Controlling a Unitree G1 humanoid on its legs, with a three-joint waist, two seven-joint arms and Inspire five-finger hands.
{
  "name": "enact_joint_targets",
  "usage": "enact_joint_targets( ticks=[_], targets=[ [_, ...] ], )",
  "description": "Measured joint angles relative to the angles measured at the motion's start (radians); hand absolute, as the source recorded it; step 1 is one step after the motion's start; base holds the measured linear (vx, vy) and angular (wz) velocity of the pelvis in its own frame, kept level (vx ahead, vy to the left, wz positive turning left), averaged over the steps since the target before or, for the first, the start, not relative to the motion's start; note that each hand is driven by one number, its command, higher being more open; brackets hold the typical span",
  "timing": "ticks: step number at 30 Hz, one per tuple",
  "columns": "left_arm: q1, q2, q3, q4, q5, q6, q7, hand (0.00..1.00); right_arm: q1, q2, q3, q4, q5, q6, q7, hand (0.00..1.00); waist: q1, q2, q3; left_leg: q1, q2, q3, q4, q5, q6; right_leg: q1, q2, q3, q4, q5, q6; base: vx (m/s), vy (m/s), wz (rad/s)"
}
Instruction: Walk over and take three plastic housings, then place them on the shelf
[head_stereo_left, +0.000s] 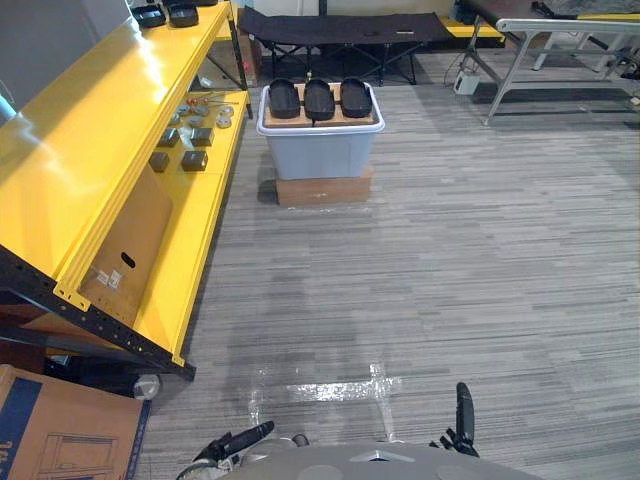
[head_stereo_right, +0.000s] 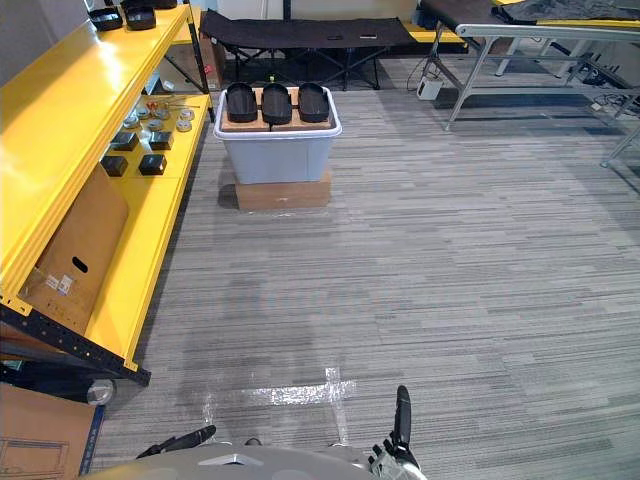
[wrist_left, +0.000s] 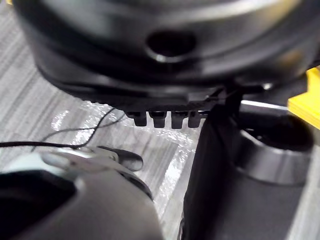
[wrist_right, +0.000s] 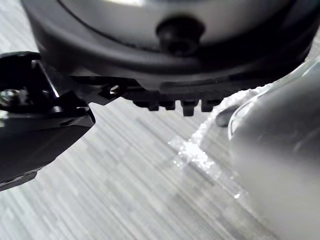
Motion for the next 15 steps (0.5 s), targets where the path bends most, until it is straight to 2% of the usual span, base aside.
enact_joint_targets(
  ticks=[2, 7, 13, 15],
  targets=[
    [-0.012, -0.006, -0.027, -0.070, -0.007, -0.025, 0.005, 1.00, -0.014, 0.017, 0.041, -0.082, -0.003, -0.025, -0.020, 1.00, 0.000, -0.010, 0.006, 0.000, -0.007, 0.004, 0.001, 0.001, 0.001, 0.000, -0.007, 0.001, 0.000, 0.003, 0.006, -0.02, 0.052, 0.01],
    [-0.035, -0.033, -0.100, -0.205, -0.043, -0.067, 0.003, 1.00, -0.064, 0.016, 0.092, -0.223, -0.040, -0.046, -0.008, 1.00, -0.002, -0.011, 0.006, -0.004, -0.022, 0.009, -0.002, 0.003, 0.004, -0.003, -0.020, 0.002, -0.008, 0.011, 0.018, -0.05, 0.052, -0.02],
    [-0.037, -0.041, -0.134, -0.238, -0.080, -0.134, 0.013, 1.00, -0.083, 0.015, 0.122, -0.237, -0.043, -0.060, 0.012, 1.00, -0.010, -0.011, 0.007, -0.010, -0.024, 0.008, -0.003, 0.008, 0.007, -0.005, -0.021, 0.000, -0.014, 0.012, 0.019, -0.03, 0.003, 0.01],
    [-0.029, -0.045, -0.142, -0.257, -0.079, -0.164, 0.052, 1.00, -0.082, 0.015, 0.131, -0.237, -0.040, -0.060, 0.010, 1.00, -0.018, -0.012, 0.007, -0.017, -0.025, 0.003, -0.003, 0.012, 0.012, -0.012, -0.021, -0.006, -0.014, 0.012, 0.018, -0.02, -0.005, 0.07]
  ],
)
